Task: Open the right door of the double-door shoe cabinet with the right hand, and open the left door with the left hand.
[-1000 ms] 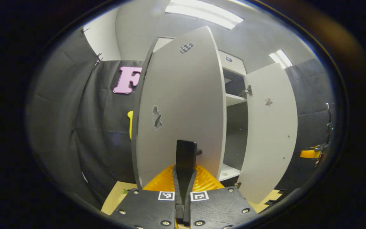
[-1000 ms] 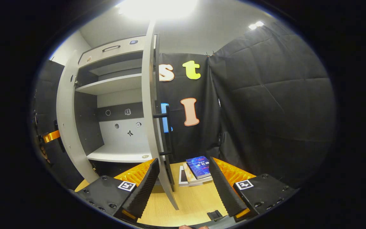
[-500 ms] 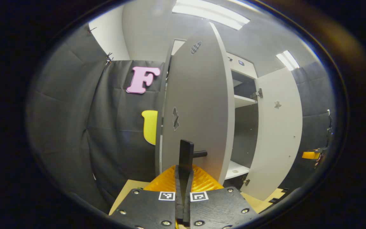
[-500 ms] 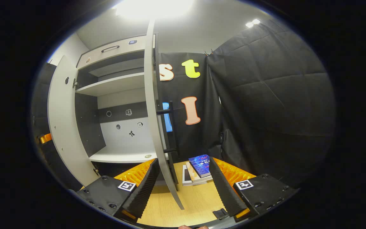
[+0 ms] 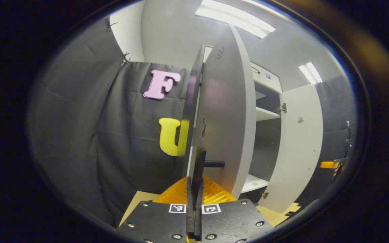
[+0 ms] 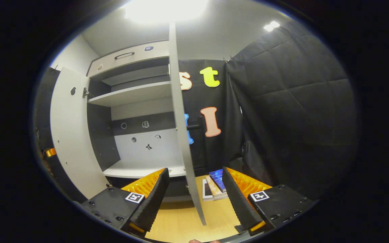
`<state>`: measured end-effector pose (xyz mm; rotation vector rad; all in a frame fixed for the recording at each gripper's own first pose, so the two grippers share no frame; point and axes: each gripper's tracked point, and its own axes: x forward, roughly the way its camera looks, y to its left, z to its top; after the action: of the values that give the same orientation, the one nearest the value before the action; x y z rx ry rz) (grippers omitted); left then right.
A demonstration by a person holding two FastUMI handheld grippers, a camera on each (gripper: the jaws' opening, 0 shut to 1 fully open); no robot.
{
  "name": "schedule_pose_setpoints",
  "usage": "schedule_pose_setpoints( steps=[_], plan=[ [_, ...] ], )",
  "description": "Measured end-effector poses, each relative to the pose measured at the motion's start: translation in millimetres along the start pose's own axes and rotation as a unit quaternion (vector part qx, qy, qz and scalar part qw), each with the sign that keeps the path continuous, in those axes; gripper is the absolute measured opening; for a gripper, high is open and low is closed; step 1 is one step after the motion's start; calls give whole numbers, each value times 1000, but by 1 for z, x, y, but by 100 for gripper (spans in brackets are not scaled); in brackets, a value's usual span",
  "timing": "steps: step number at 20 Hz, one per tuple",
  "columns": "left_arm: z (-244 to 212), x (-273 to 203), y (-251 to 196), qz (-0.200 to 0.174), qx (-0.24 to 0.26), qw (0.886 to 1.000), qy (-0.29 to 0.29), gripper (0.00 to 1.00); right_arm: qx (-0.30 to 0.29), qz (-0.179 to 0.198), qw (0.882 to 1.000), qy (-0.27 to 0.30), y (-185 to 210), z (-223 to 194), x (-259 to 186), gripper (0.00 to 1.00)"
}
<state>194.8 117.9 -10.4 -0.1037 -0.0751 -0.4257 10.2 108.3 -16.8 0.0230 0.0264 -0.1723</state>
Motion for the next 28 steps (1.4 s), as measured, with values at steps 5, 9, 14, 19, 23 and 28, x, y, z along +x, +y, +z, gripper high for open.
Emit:
schedule_pose_setpoints(
  steps=[5,9,14,19,23,28],
  plan=[
    [8,-26,-1,48,-11,999,-18,0,-22,49,999,-4,29,11,15,92],
    [17,-60,-14,92,5,996,-21,1,-38,70,997,-16,23,11,19,98],
    [35,-90,-66,136,32,990,-37,2,-39,67,997,-17,-6,18,19,98],
    [32,-103,-135,138,44,988,-44,51,-56,62,996,-11,-36,17,14,98],
    [16,-104,-179,148,57,987,-33,99,-43,83,995,-22,-48,21,10,98],
    [-1,-105,-233,153,69,986,-19,99,-30,97,993,-54,-73,46,20,98]
  ],
)
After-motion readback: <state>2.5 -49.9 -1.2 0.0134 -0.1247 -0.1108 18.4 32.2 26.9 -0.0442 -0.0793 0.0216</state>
